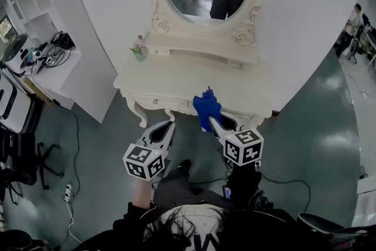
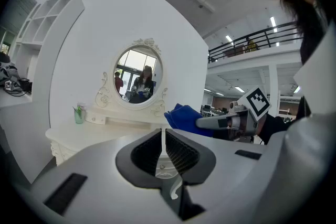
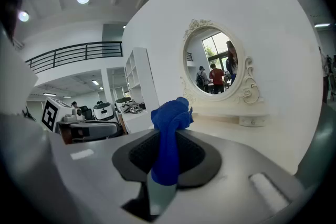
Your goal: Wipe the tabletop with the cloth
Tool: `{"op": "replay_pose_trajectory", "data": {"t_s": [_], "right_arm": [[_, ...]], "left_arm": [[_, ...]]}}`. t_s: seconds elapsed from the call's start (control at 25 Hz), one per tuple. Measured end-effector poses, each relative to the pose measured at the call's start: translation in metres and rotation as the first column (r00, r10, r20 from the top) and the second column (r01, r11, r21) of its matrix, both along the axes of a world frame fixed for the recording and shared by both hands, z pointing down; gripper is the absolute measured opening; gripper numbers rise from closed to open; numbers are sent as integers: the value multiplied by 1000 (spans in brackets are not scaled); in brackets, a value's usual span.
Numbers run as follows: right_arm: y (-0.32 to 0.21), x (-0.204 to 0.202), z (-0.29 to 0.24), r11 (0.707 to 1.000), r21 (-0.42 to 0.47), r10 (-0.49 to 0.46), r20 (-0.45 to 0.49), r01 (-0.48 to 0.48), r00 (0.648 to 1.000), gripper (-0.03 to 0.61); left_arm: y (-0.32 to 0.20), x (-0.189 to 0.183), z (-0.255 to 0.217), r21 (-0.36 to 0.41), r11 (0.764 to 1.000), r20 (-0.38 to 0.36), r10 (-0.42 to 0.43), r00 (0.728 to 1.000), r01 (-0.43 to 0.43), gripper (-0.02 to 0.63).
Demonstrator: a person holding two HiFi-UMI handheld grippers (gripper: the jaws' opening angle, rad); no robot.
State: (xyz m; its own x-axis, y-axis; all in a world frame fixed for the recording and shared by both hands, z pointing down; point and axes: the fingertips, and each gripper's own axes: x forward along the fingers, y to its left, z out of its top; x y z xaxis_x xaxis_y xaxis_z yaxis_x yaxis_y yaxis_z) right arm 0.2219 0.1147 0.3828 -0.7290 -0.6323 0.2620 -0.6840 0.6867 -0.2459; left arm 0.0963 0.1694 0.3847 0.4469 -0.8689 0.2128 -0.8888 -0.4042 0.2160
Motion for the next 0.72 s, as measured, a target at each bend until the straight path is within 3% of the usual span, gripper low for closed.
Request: {"op": "replay_pose_trajectory", "data": {"t_s": [0.48,0.72], "right_arm": [[11,16,3,1000,-15,-4,60,5,998,87],[2,7,11,999,-38,-25,69,28,997,87]], "left_arm": [[14,10,3,-7,1000,34,-20,999,20,2],[10,-2,6,-21,999,71,-39,997,41,3]]}}
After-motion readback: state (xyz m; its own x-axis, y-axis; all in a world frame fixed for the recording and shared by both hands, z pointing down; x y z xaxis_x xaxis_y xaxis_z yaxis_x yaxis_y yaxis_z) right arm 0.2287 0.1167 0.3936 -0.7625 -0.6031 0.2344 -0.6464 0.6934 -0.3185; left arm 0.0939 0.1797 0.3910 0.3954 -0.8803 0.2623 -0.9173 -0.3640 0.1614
